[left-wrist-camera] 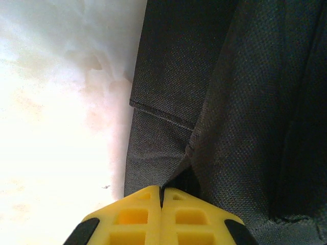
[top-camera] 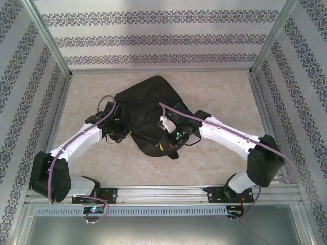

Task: Pack the student bag

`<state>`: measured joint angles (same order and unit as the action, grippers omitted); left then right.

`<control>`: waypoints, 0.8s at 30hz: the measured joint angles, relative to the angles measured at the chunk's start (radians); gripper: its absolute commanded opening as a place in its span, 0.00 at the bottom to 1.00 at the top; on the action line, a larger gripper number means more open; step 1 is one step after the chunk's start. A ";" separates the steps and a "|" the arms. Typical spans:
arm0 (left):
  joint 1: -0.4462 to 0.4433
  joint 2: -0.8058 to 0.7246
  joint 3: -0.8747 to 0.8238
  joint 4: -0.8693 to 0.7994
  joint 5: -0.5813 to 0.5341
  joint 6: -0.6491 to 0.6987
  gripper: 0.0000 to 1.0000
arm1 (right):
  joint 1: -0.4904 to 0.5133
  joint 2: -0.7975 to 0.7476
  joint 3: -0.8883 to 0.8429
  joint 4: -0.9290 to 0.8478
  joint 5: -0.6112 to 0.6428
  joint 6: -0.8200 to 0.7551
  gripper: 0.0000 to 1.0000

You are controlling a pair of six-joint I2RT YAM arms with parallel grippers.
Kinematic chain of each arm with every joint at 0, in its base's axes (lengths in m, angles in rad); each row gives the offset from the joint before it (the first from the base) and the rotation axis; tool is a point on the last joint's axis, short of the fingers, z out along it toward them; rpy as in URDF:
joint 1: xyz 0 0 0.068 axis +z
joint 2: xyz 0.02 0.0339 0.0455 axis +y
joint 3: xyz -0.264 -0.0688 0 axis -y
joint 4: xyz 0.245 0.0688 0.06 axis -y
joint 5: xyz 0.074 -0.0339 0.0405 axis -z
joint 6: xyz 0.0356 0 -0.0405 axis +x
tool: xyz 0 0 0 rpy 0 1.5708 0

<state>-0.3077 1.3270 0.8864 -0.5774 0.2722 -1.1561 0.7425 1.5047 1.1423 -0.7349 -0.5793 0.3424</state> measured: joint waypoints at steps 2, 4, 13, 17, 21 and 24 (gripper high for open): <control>0.005 0.000 0.008 -0.008 -0.004 0.008 0.00 | -0.015 -0.019 -0.005 -0.018 0.004 -0.001 0.00; 0.010 0.000 0.024 -0.027 -0.012 0.024 0.00 | -0.018 -0.025 -0.005 -0.031 0.003 -0.006 0.00; 0.127 0.080 0.237 -0.144 -0.081 0.200 0.08 | 0.078 0.159 0.185 0.004 -0.016 -0.003 0.00; 0.199 0.133 0.351 -0.164 -0.121 0.261 0.48 | 0.100 0.341 0.406 0.040 -0.028 0.029 0.00; 0.212 0.082 0.352 -0.195 -0.120 0.257 0.53 | 0.106 0.407 0.482 0.055 -0.028 0.053 0.00; 0.209 -0.004 0.266 -0.202 -0.073 0.218 0.50 | 0.104 0.407 0.481 0.058 -0.029 0.072 0.00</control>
<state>-0.0986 1.3231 1.1519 -0.7792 0.1993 -0.9379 0.8467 1.9114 1.6238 -0.6765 -0.6079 0.4145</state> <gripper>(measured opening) 0.515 0.058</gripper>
